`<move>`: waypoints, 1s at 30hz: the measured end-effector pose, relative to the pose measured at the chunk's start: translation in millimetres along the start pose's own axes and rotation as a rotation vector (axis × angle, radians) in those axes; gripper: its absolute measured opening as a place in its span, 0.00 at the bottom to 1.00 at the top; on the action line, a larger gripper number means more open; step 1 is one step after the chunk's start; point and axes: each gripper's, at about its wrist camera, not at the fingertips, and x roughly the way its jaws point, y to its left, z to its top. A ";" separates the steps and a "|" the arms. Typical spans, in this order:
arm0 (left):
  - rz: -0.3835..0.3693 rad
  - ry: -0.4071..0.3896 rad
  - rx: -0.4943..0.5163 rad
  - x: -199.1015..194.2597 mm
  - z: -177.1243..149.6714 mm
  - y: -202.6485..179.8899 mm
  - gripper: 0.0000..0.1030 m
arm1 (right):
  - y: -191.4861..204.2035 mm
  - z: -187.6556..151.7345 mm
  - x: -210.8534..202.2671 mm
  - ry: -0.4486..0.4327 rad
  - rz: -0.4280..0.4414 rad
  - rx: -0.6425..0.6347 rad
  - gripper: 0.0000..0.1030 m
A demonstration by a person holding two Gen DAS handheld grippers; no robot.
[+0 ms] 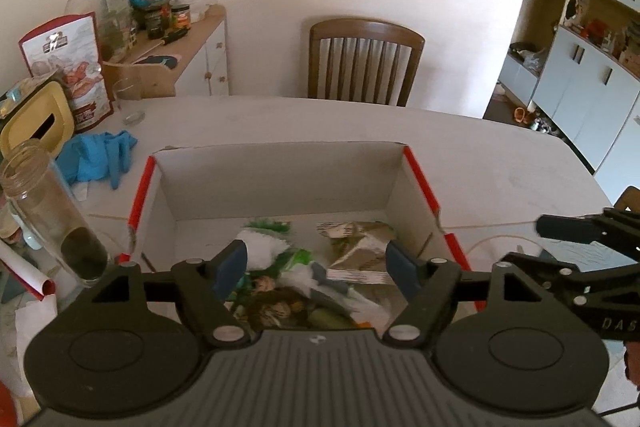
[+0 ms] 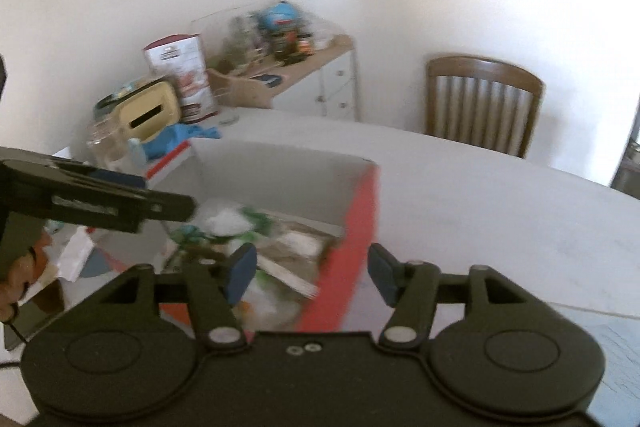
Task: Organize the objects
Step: 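Open the left tool to drop the yellow box while the right tool releases the stone in the box, then move the right tool to the yellow printed leaflet and grasp it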
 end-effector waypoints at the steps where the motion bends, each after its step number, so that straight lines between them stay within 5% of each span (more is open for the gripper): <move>1: -0.001 -0.003 0.002 -0.4 -0.3 -2.8 0.78 | -6.6 -3.5 -2.1 0.000 -0.019 0.006 0.65; 11: -0.004 -0.001 0.017 0.8 -4.3 -30.0 0.80 | -59.7 -60.7 9.1 0.103 -0.114 0.064 0.87; 16: 0.005 0.011 0.026 1.3 -8.3 -39.1 0.81 | -72.1 -87.6 27.3 0.166 -0.140 0.057 0.86; 22: 0.009 0.026 0.031 2.5 -12.2 -43.4 0.81 | -82.7 -105.2 45.8 0.226 -0.172 0.070 0.70; 30: 0.012 0.030 0.033 2.7 -14.2 -43.3 0.81 | -81.3 -107.5 52.1 0.240 -0.192 0.038 0.35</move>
